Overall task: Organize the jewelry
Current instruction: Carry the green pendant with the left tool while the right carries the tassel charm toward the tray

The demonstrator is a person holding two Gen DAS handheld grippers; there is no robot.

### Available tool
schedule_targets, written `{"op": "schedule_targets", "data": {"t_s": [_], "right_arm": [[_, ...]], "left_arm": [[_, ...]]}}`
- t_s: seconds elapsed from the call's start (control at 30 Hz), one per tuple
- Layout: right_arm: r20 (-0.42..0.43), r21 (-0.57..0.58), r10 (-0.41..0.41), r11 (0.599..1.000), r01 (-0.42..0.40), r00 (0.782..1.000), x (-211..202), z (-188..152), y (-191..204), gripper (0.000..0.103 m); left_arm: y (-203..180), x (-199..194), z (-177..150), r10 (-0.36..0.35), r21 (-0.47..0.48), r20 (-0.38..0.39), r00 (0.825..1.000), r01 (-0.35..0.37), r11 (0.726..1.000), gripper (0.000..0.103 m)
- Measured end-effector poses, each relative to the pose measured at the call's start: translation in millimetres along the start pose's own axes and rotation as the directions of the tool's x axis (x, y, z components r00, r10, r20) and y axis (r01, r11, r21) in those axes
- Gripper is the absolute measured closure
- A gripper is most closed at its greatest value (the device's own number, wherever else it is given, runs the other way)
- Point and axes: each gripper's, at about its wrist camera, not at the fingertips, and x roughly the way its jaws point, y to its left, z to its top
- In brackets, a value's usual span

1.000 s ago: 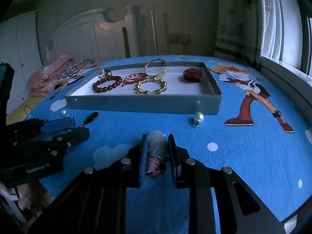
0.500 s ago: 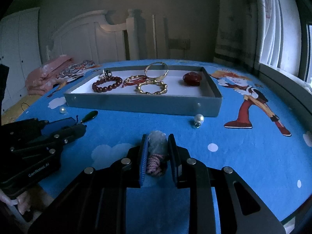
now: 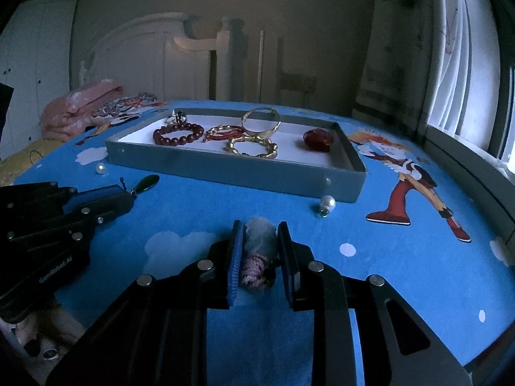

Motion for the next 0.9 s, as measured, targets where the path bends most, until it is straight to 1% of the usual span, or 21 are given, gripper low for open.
{"op": "schedule_targets", "data": {"t_s": [0.03,0.07,0.1,0.17,0.23,0.27,0.3,0.33,0.47,0.57,0.77,0.9], "right_arm": [[-0.004,0.019,-0.004,1.000,0.004,1.000,-2,-1,-4,0.070],[-0.007,0.035,0.002,0.999,-0.002,1.000,-2,-1,-7,0.068],[-0.008,0.061,0.019,0.998,-0.018,1.000,-3,-2,-12,0.066],[-0.004,0.076,0.040,0.996,-0.040,0.999,-4,-4,-16,0.066],[-0.002,0.062,0.037,0.997,-0.037,0.999,-4,-4,-14,0.066],[-0.002,0.061,0.044,0.997,-0.044,0.999,-4,-4,-14,0.066],[-0.002,0.057,0.061,0.997,-0.060,0.998,-4,-4,-13,0.073],[-0.003,0.052,0.073,0.996,-0.073,0.997,-4,-4,-11,0.081],[0.009,0.026,0.080,0.996,-0.080,0.997,-7,-6,-5,0.082],[0.009,0.025,0.070,0.997,-0.070,0.998,-8,-4,-4,0.082],[0.035,0.012,0.069,0.998,-0.069,0.997,-16,2,3,0.082],[0.043,0.007,0.075,0.997,-0.076,0.996,-21,6,7,0.082]], "left_arm": [[1,0,0,0.005,-0.004,-0.002,1.000,-0.005,1.000,0.084],[2,-1,0,0.025,-0.009,-0.002,1.000,-0.025,1.000,0.072],[5,0,0,0.034,-0.022,-0.003,0.999,-0.035,0.999,0.070],[9,0,-1,0.012,-0.040,-0.004,1.000,-0.013,0.999,0.070],[9,0,-1,0.009,-0.032,-0.001,1.000,-0.009,0.999,0.073],[8,0,0,0.002,-0.029,0.001,1.000,-0.002,1.000,0.082],[6,0,0,-0.004,-0.018,0.002,1.000,0.004,1.000,0.093],[5,0,0,-0.004,-0.012,0.001,1.000,0.004,1.000,0.093],[8,1,2,-0.021,-0.022,0.003,1.000,0.021,1.000,0.095],[9,-1,3,-0.010,-0.026,0.013,1.000,0.010,1.000,0.095],[11,-22,10,0.038,-0.043,0.095,0.995,-0.034,0.999,0.095],[9,-34,16,0.045,-0.036,0.129,0.991,-0.041,0.999,0.095]]}}
